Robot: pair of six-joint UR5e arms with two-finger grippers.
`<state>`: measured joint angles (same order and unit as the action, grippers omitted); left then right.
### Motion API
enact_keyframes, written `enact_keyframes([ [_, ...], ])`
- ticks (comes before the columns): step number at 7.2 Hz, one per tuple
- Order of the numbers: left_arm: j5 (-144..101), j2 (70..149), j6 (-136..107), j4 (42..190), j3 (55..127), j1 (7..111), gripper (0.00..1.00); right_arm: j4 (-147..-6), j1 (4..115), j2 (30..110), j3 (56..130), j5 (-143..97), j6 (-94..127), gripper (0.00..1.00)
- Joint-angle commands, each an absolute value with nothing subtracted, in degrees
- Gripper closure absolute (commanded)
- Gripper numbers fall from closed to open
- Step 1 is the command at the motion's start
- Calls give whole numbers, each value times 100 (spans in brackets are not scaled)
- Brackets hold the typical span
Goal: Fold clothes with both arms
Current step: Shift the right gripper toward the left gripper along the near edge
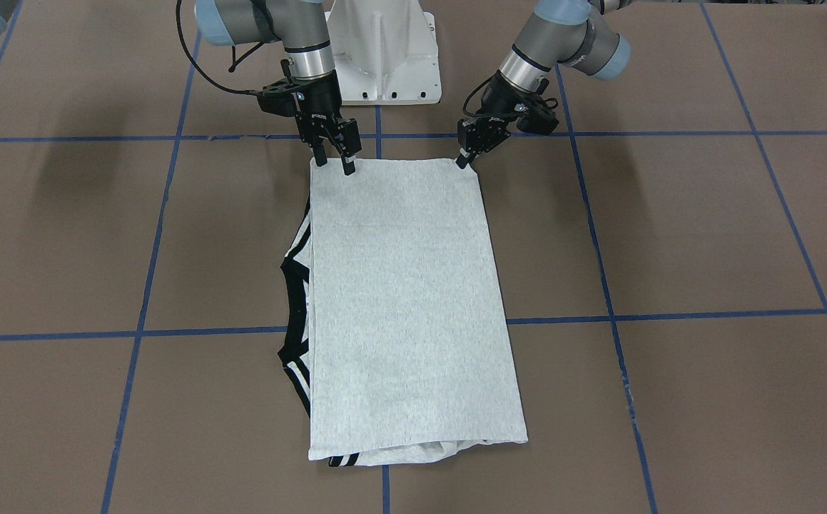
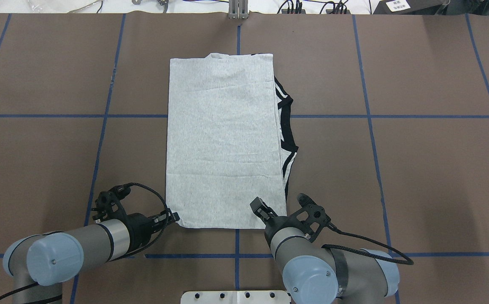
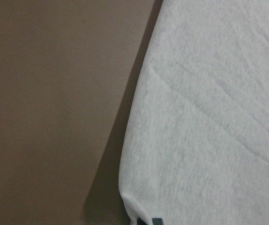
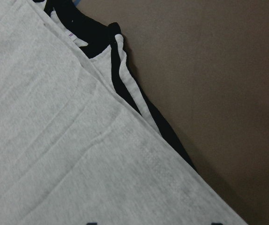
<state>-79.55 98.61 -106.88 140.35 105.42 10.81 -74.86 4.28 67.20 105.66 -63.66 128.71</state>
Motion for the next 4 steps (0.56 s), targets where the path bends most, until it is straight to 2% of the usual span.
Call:
enact_keyframes([
  [1,-7963,9861,-10687,14045,10538,1081,100,-7488,343,6741,10556,-6355,12911,14],
  [4,-7954,9861,-10687,14045,10538,1081,100,-7488,351,6715,10529,-6346,12929,14],
])
